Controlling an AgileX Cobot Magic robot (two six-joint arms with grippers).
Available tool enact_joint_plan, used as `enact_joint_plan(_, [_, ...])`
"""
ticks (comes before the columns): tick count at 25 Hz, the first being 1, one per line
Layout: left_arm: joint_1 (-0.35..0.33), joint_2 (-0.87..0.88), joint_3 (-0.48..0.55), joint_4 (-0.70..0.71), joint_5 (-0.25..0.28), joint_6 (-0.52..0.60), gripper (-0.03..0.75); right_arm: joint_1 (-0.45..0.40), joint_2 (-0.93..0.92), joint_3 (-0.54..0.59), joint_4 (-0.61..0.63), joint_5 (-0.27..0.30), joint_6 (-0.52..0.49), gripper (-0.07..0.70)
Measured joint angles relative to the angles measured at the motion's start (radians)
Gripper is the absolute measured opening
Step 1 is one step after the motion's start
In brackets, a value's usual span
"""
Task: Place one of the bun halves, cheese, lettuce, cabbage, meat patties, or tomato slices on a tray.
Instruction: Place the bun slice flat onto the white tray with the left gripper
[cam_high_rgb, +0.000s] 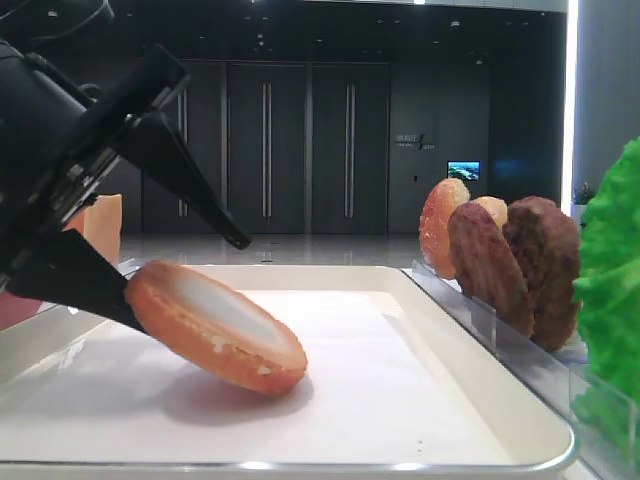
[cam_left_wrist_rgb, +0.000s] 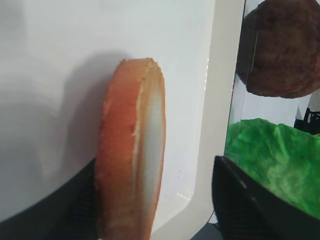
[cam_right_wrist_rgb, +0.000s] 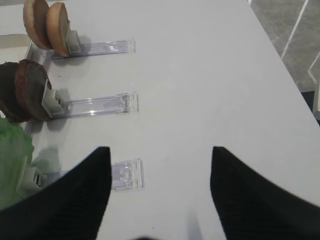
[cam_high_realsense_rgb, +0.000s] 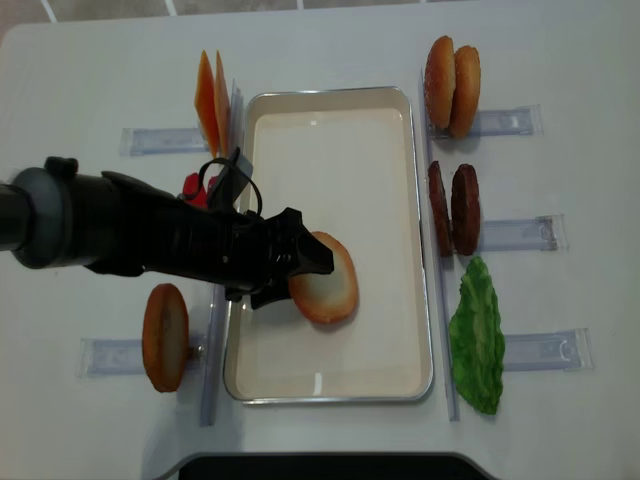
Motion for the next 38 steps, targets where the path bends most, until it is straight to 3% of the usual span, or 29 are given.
enact_joint_plan(9, [0.0, -0.01, -0.006, 0.024, -0.027, -0.033, 0.482, 0.0, 0.0, 0.0, 0.0, 0.0, 0.0, 0.416])
enact_joint_plan(26, [0.0, -0.019, -0.139, 0.441, -0.028, -0.422, 0.482, 0.0, 0.0, 0.0, 0.0, 0.0, 0.0, 0.416])
enact_joint_plan(38, [0.0, -0.083, -0.222, 0.702, 0.06, -0.67, 0.482, 0.0, 0.0, 0.0, 0.0, 0.0, 0.0, 0.416])
